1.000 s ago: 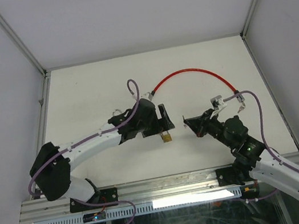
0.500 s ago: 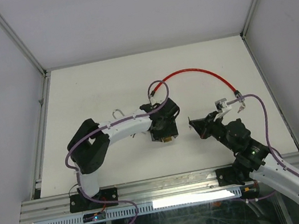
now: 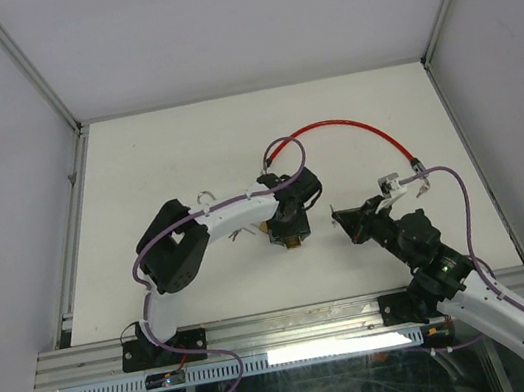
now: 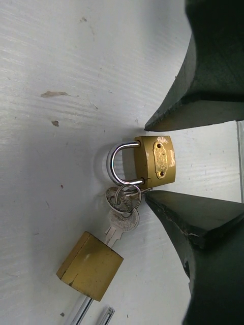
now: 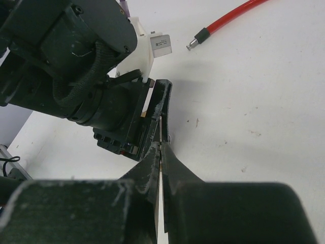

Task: Unlock with the key
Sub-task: Move the lock to the center of the board.

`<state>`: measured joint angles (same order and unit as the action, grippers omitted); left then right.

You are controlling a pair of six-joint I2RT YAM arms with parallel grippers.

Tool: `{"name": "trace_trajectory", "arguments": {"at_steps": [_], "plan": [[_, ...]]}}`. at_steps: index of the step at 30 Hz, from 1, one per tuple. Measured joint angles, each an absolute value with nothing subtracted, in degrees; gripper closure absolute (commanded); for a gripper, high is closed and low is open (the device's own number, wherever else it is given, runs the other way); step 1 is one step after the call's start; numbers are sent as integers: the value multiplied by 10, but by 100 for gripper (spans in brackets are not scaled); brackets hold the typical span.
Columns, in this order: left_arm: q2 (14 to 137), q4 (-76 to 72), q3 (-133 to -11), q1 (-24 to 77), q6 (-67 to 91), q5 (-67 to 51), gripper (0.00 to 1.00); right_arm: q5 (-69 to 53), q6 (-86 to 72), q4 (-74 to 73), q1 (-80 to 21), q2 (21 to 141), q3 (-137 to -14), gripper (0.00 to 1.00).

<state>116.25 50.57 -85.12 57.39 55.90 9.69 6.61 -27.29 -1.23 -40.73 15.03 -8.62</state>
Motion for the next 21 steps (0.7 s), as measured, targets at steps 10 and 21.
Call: {"name": "trace_trajectory", "arguments": {"at_steps": [10,21], "plan": [[1203,564,-909,575,543,105,61,66,-273,-13,-407,141,-86,100],[1155,553,-837,582,545,119,72,61,-273,-14,-407,148,-86,100]]}}
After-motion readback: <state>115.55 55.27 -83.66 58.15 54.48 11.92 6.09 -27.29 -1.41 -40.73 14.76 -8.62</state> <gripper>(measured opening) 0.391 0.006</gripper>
